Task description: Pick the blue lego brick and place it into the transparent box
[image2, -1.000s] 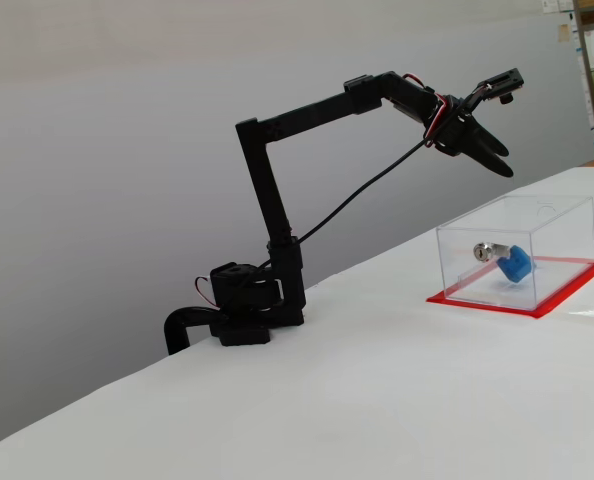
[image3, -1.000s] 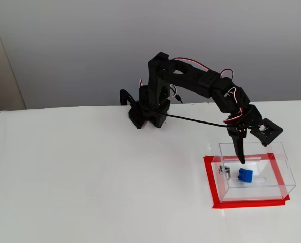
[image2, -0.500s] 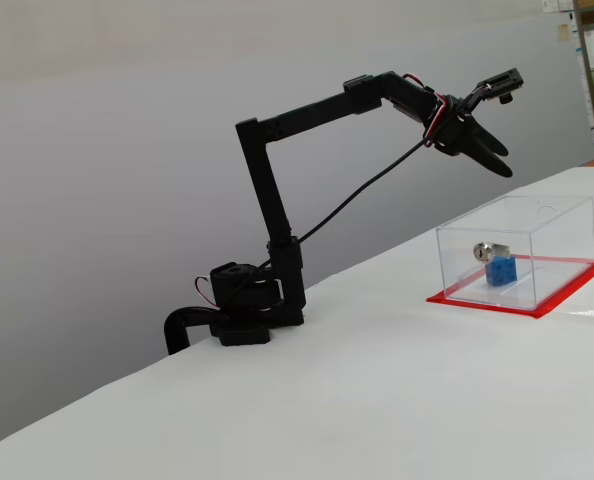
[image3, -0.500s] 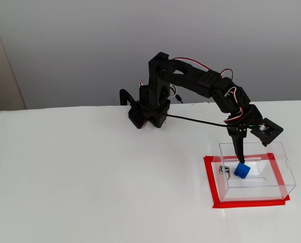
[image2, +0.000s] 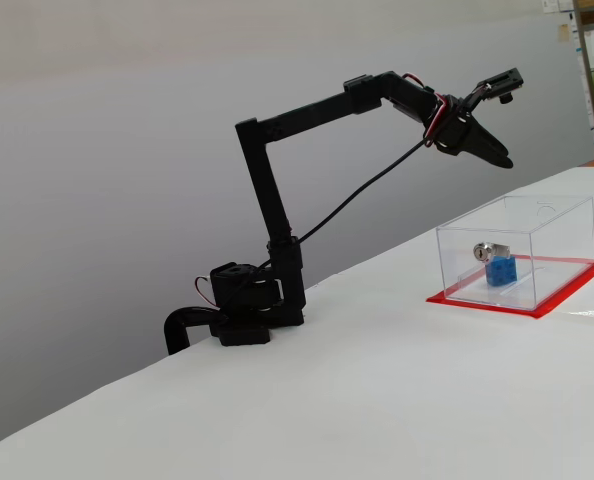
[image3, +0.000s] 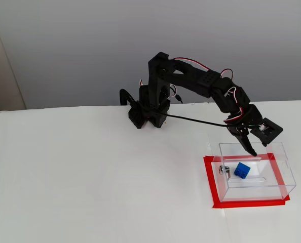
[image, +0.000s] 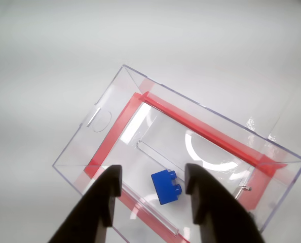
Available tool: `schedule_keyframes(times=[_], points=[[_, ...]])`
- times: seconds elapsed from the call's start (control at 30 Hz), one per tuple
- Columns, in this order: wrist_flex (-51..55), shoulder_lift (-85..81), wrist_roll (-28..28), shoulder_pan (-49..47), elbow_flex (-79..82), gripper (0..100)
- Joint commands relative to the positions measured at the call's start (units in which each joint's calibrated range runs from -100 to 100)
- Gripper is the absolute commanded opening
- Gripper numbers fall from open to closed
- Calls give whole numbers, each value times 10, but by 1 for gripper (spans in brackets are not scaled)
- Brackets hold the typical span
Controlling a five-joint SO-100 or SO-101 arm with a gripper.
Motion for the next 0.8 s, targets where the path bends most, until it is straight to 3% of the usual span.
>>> schedule_keyframes(times=[0.0,0.2,0.5,0.77], points=[[-5,-44,10,17,-32,11],[-4,-88,12,34,6,1],[-9,-183,44,56,72,1],[-5,-282,82,134,133,2]])
